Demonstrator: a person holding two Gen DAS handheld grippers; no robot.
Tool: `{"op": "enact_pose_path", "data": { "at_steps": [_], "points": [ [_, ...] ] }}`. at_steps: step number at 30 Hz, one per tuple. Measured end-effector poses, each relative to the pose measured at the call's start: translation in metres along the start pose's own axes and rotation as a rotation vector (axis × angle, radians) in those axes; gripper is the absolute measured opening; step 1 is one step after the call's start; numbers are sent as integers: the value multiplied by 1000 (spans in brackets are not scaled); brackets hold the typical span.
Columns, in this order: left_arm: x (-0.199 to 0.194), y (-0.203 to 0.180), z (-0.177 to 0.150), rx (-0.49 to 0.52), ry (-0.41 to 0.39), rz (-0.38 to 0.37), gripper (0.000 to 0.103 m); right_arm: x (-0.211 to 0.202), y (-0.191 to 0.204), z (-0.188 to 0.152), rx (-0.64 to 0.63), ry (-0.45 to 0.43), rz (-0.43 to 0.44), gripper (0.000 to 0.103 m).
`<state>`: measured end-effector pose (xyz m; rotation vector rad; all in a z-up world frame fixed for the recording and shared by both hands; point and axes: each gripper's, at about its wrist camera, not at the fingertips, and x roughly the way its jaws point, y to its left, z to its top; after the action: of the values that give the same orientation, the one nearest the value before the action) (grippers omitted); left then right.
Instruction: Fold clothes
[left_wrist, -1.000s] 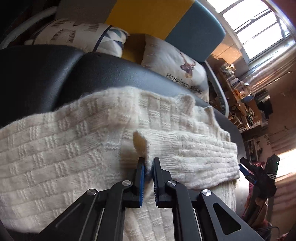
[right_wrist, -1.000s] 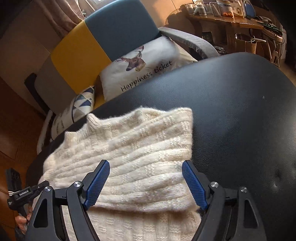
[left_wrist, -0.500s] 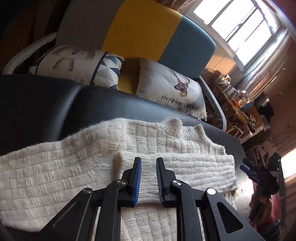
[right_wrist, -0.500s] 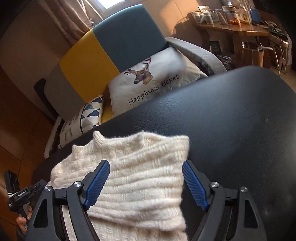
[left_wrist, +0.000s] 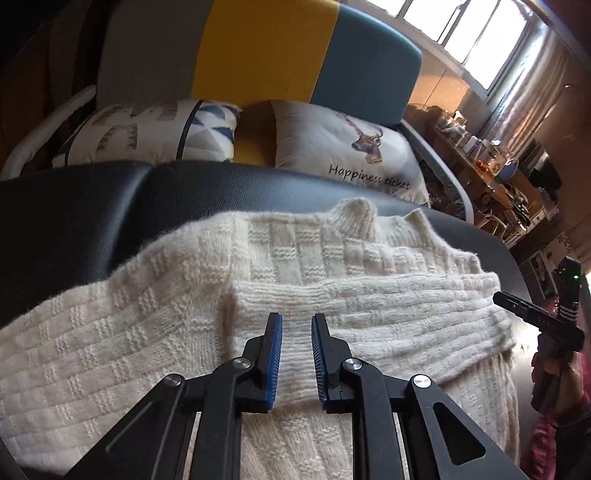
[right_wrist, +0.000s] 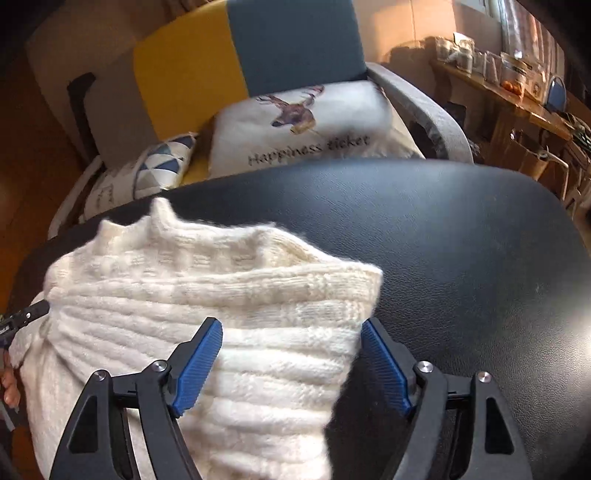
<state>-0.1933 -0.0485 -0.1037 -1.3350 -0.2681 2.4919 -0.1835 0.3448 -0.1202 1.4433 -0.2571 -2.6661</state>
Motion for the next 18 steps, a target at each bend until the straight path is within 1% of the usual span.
{"op": "enact_pose_path", "data": {
  "at_steps": [1, 3, 6, 8, 9, 11, 14, 16, 17, 18],
  "points": [
    [-6, -4, -2, 18, -18, -16, 17, -5, 5, -4, -19, -4, 25, 80],
    [-7, -12, -7, 64, -16, -13, 17, -10, 16, -13, -50, 10, 68, 80],
    [2, -15, -18, 108, 27, 11, 17, -12, 27, -27, -82, 42, 113, 80],
    [16, -11, -25, 109, 80, 32, 17, 0, 24, -34, -64, 85, 97, 80],
    [17, -8, -27, 97, 77, 25, 17, 5, 20, -36, -52, 89, 87, 80],
    [20, -3, -30, 72, 73, 11, 17, 9, 14, -40, -38, 67, 70, 80],
    [21, -3, -27, 44, 76, 10, 17, 8, 14, -40, -18, 53, 47, 80],
    [13, 2, -25, -16, 78, -8, 17, -6, 22, -39, -6, 31, -5, 79],
    [5, 7, -24, -64, 66, -28, 17, -14, 27, -39, -1, 16, -34, 79],
    [-7, 14, -26, -115, 39, -62, 17, -23, 34, -42, 1, -8, -33, 79]
  ]
}}
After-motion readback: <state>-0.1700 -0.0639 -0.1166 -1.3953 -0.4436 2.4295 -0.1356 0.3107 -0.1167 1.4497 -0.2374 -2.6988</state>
